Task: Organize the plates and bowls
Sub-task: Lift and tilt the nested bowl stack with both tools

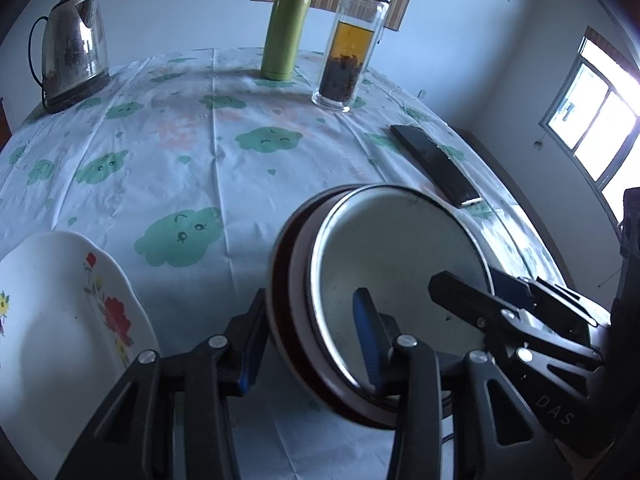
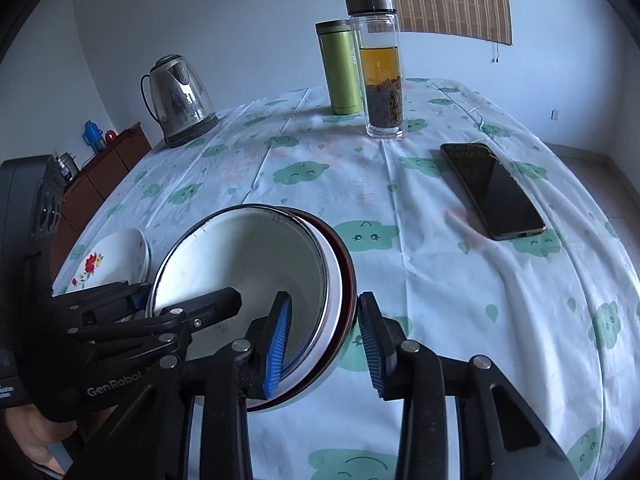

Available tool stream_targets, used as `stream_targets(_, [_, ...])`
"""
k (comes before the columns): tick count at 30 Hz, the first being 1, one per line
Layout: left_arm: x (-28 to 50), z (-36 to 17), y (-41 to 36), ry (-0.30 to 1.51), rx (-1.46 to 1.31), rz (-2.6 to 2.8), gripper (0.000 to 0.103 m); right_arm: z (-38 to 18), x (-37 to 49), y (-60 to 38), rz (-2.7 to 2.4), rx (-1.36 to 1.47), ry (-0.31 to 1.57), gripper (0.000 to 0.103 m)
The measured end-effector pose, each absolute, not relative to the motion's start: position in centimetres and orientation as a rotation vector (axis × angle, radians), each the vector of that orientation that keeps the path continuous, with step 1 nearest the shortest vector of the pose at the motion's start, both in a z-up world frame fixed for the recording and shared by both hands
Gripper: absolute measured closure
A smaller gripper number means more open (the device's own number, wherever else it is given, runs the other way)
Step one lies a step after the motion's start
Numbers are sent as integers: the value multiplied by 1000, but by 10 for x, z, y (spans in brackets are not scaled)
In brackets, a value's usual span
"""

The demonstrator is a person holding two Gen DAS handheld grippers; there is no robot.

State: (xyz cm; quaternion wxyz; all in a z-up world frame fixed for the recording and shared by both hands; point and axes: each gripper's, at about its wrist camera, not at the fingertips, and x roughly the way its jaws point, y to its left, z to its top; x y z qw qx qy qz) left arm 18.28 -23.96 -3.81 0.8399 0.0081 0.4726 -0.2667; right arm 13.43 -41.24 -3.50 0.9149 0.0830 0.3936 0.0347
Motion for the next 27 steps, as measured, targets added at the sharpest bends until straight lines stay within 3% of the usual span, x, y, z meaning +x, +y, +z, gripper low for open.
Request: stream_targets(27, [172,-3,-216,885,-72,-529,63,1,122,-399,115,186,750,69])
